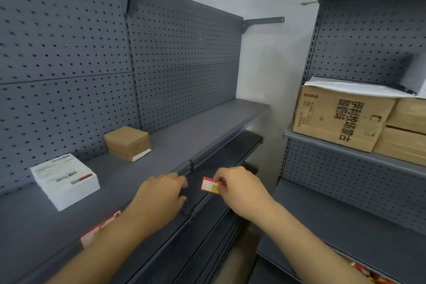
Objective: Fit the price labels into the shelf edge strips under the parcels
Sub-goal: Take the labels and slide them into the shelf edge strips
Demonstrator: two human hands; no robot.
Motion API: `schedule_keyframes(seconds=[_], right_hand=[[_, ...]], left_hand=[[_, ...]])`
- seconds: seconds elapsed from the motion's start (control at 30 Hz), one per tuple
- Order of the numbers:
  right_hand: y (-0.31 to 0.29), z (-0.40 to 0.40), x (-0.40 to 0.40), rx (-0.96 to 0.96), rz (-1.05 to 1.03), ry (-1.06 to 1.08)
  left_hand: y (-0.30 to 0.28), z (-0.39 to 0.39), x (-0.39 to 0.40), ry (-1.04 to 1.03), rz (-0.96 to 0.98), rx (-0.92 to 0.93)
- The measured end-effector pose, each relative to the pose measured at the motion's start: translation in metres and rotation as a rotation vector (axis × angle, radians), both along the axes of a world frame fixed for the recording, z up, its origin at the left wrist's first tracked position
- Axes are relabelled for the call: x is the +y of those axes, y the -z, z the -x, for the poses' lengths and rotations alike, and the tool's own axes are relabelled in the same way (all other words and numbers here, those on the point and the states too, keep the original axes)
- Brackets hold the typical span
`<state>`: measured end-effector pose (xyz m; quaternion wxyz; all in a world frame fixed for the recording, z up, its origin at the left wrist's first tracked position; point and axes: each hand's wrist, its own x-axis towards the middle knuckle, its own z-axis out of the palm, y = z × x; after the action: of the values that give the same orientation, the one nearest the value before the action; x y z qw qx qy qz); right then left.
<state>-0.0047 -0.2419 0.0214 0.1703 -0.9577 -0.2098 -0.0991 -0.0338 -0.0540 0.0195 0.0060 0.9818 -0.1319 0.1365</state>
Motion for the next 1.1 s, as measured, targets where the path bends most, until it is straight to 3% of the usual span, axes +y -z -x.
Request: schedule_keyframes(seconds=[0.3,0.47,0.77,1.1], right_hand=[[0.030,-0.119,0.023,0.163,-0.028,-0.156],[0.038,-0.173,0.040,0.208,-0.032,-0.259],[0.053,-0.234,0.066,0.322,-0.036,-0.561],[0.062,-0.260,0.079,0.272,-0.165,-0.805]], left_hand=[[0.057,-0.084,0.031,-0.161,-0.143,0.150],[0.063,-0.108,0.026,-0.260,-0.065,0.281],[0.103,-0.135,0.022,-0.498,-0.003,0.167],[0.113,-0.145,-0.007,-0.639,0.046,0.083]])
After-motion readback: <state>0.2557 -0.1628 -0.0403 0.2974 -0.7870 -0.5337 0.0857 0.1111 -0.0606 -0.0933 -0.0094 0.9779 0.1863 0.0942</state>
